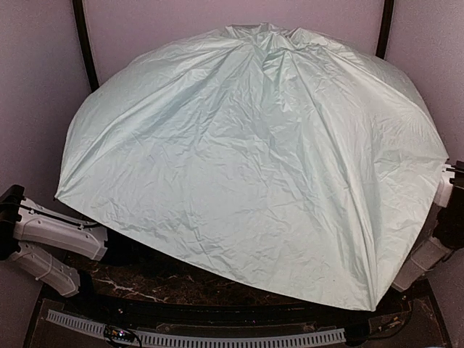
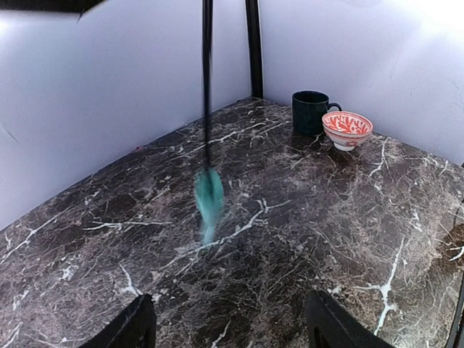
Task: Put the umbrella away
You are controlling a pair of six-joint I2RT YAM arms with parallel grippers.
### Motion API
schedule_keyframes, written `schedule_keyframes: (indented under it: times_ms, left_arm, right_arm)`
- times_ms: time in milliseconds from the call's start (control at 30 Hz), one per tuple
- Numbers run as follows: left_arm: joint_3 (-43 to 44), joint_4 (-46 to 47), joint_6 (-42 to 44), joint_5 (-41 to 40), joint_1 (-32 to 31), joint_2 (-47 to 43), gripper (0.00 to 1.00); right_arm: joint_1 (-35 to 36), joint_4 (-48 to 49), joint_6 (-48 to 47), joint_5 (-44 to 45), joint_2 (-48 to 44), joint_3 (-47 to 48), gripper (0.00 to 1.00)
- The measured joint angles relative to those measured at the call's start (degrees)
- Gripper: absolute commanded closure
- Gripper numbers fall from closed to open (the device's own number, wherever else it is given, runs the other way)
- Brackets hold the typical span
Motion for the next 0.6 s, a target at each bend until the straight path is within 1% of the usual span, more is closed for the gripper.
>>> schedule_keyframes:
  times_ms: [100, 133, 200, 267, 367, 467, 533, 600]
  left_arm:
    - [-0.2, -0.3, 0.4, -0.5, 0.0, -0.6, 0.27]
    - [-0.3, -0.4, 0.6, -0.6, 0.0, -0.6, 0.27]
    - [-0.4, -0.9, 0.9, -0.7, 0.0, -0.6, 0.27]
    - [-0.7, -1.2, 1.0, -0.9, 0.0, -0.6, 0.27]
    - [-0.7, -1.2, 1.1, -0.9, 0.0, -0.6, 0.28]
    - [-0.7, -1.2, 1.3, -0.9, 0.0, -0.3, 0.28]
    - [-0.7, -1.2, 1.3, -0.8, 0.0, 0.0, 0.28]
    - [-0.7, -1.3, 1.3, -0.8, 0.0, 0.2, 0.28]
  right_arm:
    - [0.0, 5.2, 2.2, -0.1, 6.4, -8.0, 1.0]
    - [0.0, 14.7, 2.6, -0.2, 9.7, -10.2, 1.0]
    - [0.0, 22.5, 3.5, 0.1, 11.8, -12.2, 1.0]
    - [0.2, 33.0, 3.7, 1.2, 12.8, -17.0, 1.0]
    - [1.4, 42.1, 3.8, 2.1, 14.1, -20.6, 1.0]
    - [2.1, 45.2, 3.6, 2.3, 15.0, -20.7, 1.0]
    - [2.2, 44.3, 3.4, 2.5, 14.9, -19.6, 1.0]
    - [2.2, 41.3, 3.2, 2.6, 14.5, -18.0, 1.0]
